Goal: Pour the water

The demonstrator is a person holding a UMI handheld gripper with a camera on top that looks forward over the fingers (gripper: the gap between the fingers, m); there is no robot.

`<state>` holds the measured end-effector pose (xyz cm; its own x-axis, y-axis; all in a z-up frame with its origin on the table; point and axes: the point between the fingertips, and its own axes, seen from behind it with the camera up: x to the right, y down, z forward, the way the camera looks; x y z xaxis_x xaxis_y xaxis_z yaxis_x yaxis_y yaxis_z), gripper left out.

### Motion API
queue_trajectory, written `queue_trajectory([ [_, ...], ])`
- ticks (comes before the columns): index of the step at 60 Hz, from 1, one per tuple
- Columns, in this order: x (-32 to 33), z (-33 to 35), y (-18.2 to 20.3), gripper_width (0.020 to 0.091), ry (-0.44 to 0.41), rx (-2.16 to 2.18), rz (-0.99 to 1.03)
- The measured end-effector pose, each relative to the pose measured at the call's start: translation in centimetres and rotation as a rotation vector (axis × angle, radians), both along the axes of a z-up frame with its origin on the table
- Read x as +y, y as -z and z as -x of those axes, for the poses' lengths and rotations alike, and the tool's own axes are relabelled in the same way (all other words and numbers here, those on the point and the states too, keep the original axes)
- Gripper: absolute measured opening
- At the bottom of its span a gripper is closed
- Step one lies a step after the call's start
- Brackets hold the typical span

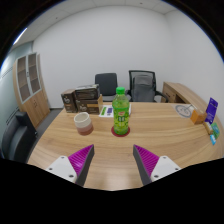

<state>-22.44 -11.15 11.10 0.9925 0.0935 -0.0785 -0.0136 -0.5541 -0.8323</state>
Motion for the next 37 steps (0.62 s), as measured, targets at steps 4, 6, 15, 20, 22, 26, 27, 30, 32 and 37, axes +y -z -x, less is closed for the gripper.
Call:
queue_trajectory([
  [4,-1.2,0.5,-1.7,0.0801,-0.002,-0.012,-0.024],
  [6,-1.6,0.5,-2.6,0.0802,0.012,-0.020,-0.041],
  [15,-2.7,0.9,-5.9,0.0799,0.059,-0.014,-0.079],
  [20,-2.9,1.0,-7.5,0.0801,0.071,-0.024,-0.098],
  [22,-2.9,0.9,-8.2,0.0801,0.079,-0.035,-0.110],
  [26,-2.8,0.8,-9.4,0.0799,0.094,-0.050,-0.130],
  [27,-2.8,0.8,-9.7,0.0799,0.099,-0.050,-0.138],
  [30,-2.6,0.9,-10.6,0.0798,0.107,-0.046,-0.156],
  [32,-2.5,1.1,-11.0,0.0798,0.108,-0.043,-0.168],
  [37,-2.4,1.6,-11.8,0.0796,0.111,-0.033,-0.186],
])
